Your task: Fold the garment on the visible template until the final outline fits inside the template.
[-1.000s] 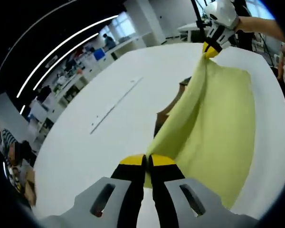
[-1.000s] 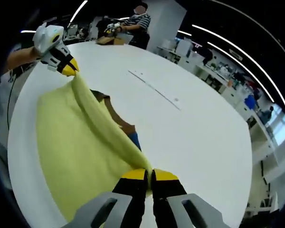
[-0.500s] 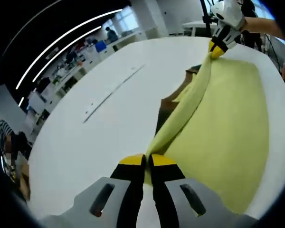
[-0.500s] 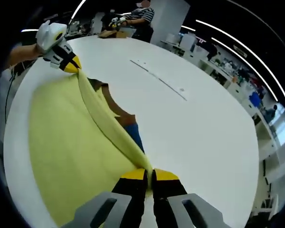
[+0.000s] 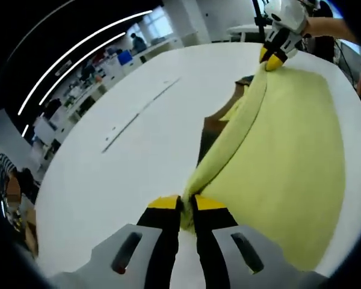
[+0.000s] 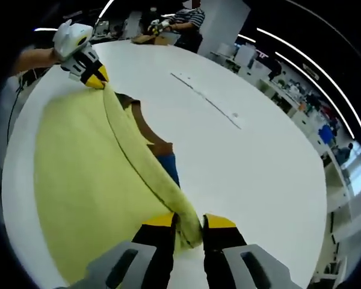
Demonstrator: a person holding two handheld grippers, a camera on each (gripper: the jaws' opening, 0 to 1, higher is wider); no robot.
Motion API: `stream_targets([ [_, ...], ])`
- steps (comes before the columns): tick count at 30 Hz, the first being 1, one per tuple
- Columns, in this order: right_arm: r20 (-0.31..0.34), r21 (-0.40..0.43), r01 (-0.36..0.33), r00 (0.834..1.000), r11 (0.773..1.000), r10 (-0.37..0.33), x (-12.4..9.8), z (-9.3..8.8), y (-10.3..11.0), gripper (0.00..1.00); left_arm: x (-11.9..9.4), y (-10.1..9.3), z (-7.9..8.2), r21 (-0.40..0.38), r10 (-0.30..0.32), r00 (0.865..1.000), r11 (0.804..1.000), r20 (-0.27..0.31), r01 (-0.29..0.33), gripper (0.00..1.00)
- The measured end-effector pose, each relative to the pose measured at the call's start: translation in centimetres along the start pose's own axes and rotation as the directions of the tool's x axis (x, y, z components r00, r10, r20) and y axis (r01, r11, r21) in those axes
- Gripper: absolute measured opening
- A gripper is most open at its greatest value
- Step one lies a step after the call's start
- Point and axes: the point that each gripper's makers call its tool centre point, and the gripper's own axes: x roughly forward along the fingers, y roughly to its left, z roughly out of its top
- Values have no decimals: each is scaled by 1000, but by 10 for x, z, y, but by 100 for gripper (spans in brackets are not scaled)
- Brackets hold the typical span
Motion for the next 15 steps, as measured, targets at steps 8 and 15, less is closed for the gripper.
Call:
stream_targets([
  [8, -27, -44, -12, 1000, 999, 10, -2, -13, -3, 20, -7, -2, -8, 97, -19, 1000, 995, 4, 19, 18],
  [15, -17, -66, 14, 1000, 998, -15, 3, -16, -10, 17, -3, 14, -13, 171, 52, 998, 984, -27, -47, 17],
])
